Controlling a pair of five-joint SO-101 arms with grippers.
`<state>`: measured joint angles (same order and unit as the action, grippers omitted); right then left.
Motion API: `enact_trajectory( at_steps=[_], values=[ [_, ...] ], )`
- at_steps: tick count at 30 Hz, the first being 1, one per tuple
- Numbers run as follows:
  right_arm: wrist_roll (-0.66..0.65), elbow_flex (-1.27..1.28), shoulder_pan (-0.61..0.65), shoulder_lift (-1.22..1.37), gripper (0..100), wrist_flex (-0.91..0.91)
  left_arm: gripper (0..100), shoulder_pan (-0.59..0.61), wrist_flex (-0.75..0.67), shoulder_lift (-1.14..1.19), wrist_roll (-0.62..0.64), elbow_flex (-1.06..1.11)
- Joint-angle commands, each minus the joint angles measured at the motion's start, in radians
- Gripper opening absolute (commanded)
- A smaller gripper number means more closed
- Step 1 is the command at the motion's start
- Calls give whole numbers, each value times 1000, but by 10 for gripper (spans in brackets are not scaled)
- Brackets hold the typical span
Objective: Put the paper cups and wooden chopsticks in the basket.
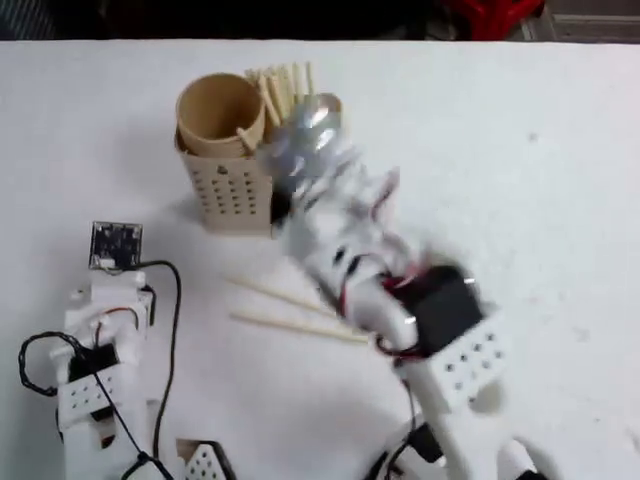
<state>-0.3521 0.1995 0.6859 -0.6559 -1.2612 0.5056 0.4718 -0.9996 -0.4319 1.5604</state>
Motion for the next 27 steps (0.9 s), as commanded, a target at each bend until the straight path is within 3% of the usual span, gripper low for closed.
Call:
enact_trajectory(
  at_steps=[1, 8, 13, 20, 27],
  values=[
    [-69, 83, 90, 30, 90, -96, 203, -10, -20, -16, -9, -3],
    [-259, 445, 101, 269, 166, 226, 203, -10, -20, -16, -9, -3],
    [-287, 489, 87, 476, 166, 403, 203, -10, -20, -16, -9, -3],
    [-290, 361, -13, 710, 166, 433, 203, -10, -20, -16, -9, -3],
    [-292, 301, -22, 831, 142, 427, 203, -10, -20, -16, -9, -3]
  ],
)
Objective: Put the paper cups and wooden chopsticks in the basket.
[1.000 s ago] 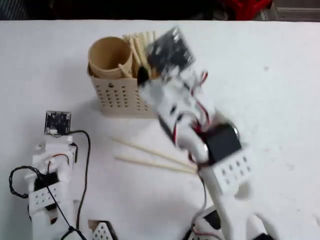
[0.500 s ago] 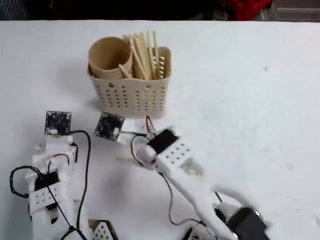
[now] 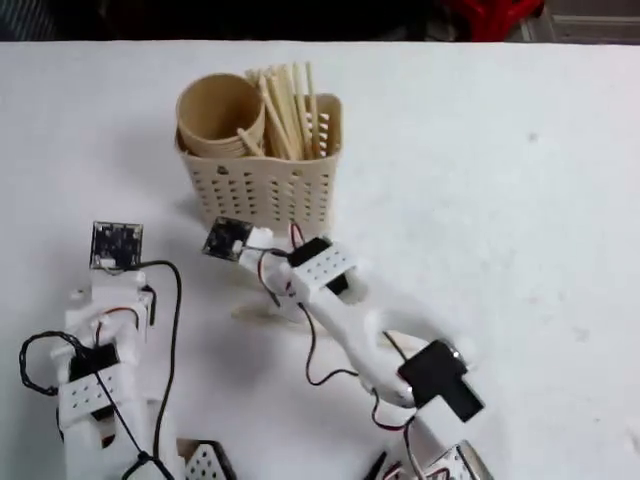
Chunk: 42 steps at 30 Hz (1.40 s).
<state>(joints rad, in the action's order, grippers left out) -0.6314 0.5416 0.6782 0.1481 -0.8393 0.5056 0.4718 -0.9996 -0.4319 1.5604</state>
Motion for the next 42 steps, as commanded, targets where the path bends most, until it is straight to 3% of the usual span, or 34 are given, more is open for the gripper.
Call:
enact_trajectory(
  at_steps=[1, 4, 15, 30, 37, 42],
  values=[
    [-12, -46, -15, 27, 111, -2, 203, -10, -20, -16, -9, -3],
    [-3, -48, -15, 27, 8, -5, 203, -10, -20, -16, -9, -3],
    [38, -35, -13, -45, 16, -36, 203, -10, -20, -16, -9, -3],
    [80, 249, -15, -849, 16, -143, 203, -10, -20, -16, -9, -3],
    [212, 91, -13, -1242, 17, -297, 203, -10, -20, -16, -9, -3],
    [252, -147, -15, -1231, 17, -317, 203, -10, -20, -16, -9, -3]
  ],
)
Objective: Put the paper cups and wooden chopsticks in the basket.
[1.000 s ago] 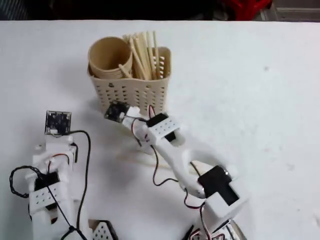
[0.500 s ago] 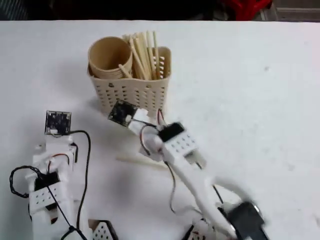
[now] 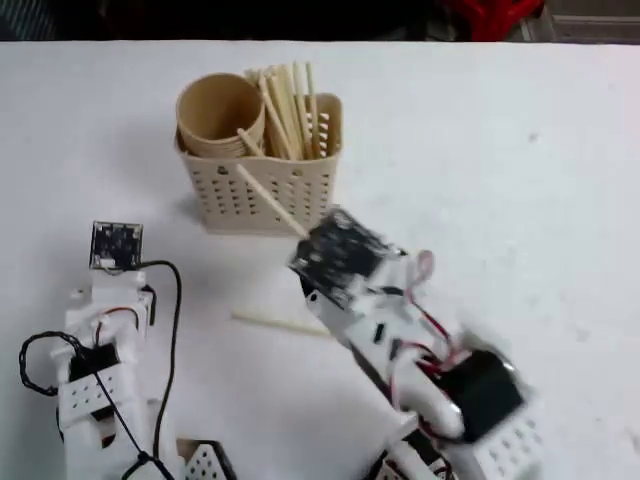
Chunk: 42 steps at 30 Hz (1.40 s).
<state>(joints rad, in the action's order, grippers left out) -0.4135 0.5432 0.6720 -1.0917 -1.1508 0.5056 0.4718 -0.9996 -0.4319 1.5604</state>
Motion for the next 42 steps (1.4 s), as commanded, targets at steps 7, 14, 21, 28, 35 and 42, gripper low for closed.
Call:
enact_trajectory(
  at_steps=[7, 14, 21, 28, 35, 42],
  values=[
    [66, -445, -8, 317, 17, 222, 203, -10, -20, -16, -9, -3],
    [-57, -528, -10, 611, 17, 696, 203, -10, -20, -16, -9, -3],
    [-60, -555, -53, 734, 18, 707, 203, -10, -20, -16, -9, -3],
    [-58, -555, -117, 742, 18, 707, 203, -10, -20, -16, -9, -3],
    [-58, -508, -127, 748, 18, 771, 203, -10, -20, -16, -9, -3],
    [-58, -445, -124, 746, 43, 776, 203, -10, -20, -16, -9, -3]
  ],
)
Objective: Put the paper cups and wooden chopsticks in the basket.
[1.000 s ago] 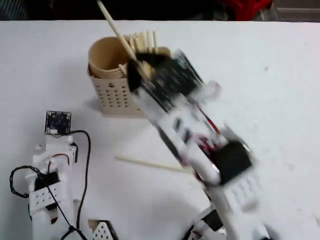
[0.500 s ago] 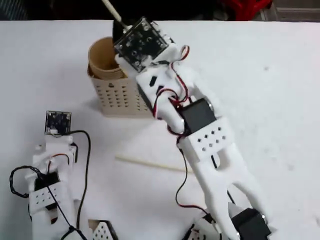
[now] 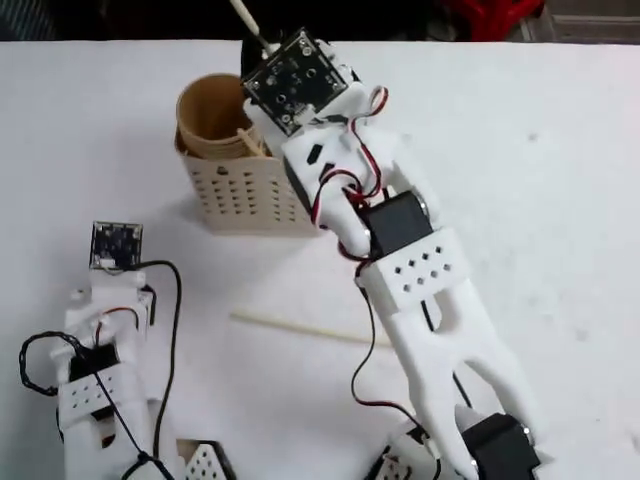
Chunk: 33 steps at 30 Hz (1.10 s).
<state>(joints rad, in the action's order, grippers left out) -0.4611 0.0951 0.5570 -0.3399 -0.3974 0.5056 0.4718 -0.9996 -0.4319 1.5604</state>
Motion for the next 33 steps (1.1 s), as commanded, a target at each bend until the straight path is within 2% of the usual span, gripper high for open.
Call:
enact_trajectory(
  at_steps=[1, 4, 10, 16, 23, 26, 33],
  values=[
    [-11, 9, -8, -5, 65, 22, 203, -10, -20, -16, -9, -3],
    [-11, 25, -8, -12, 104, 22, 203, -10, -20, -16, -9, -3],
    [-14, 35, -15, -15, 14, -1, 203, -10, -20, -16, -9, -3],
    [-12, 144, -51, -113, 16, -309, 203, -10, -20, -16, -9, -3],
    [-18, 534, -81, -406, 17, -615, 203, -10, -20, -16, -9, -3],
    [-18, 741, -134, -585, 17, -651, 203, -10, -20, -16, -9, -3],
    [-20, 1178, -372, -1081, 18, -653, 203, -10, -20, -16, -9, -3]
  ],
)
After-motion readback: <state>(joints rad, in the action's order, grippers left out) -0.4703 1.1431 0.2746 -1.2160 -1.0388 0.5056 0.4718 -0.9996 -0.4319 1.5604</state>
